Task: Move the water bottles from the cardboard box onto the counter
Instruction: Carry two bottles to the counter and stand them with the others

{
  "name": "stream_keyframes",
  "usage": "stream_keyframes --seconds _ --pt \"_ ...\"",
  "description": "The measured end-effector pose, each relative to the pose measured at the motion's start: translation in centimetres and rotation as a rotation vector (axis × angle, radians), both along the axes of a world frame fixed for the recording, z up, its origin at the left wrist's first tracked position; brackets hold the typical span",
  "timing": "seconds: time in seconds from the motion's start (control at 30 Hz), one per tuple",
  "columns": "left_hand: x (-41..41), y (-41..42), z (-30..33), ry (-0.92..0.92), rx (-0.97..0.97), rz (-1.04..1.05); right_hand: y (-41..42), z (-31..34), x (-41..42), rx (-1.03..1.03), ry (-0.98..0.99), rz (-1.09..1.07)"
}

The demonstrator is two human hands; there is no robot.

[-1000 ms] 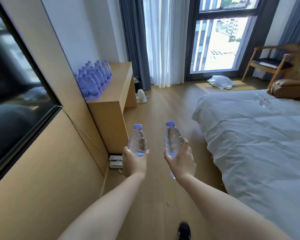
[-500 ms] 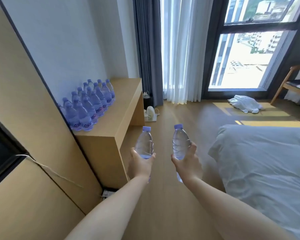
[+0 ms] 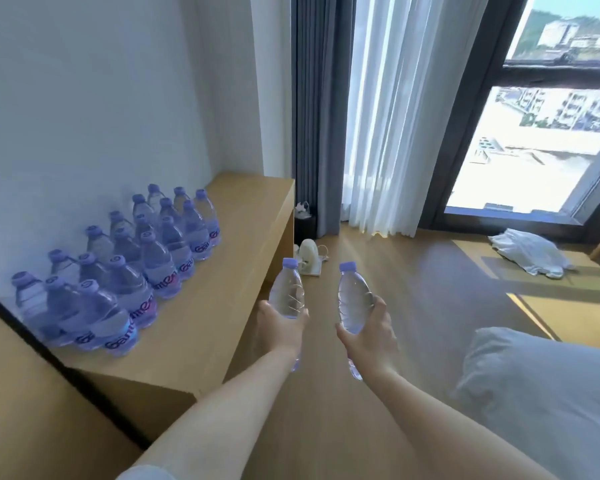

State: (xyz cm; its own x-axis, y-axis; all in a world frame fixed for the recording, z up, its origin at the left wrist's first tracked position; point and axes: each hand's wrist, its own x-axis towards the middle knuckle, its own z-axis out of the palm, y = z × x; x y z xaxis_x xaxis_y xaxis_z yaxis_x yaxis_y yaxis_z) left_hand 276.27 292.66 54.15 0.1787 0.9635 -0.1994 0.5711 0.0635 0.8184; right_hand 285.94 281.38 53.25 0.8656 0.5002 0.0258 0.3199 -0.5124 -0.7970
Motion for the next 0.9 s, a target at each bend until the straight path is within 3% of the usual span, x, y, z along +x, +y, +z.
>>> stream_keyframes --seconds 0.23,0.57,0.77,0.9 --pt "8.7 11.4 -0.7 0.011 0.004 -0.020 13.2 0.1 8.9 -0.010 -0.029 0.043" --pt "19.4 29.9 -3.3 -0.010 -0.053 0.195 34.1 -1.9 22.0 -0.038 0.046 0.301" --pt "22.5 39.2 -2.3 -0.103 -0.049 0.303 46.2 -1.0 26.7 -0.080 0.046 0.512" --pt "23.5 45.0 -2.7 -0.285 -0.057 0.458 53.5 -1.6 27.3 -0.120 0.107 0.642"
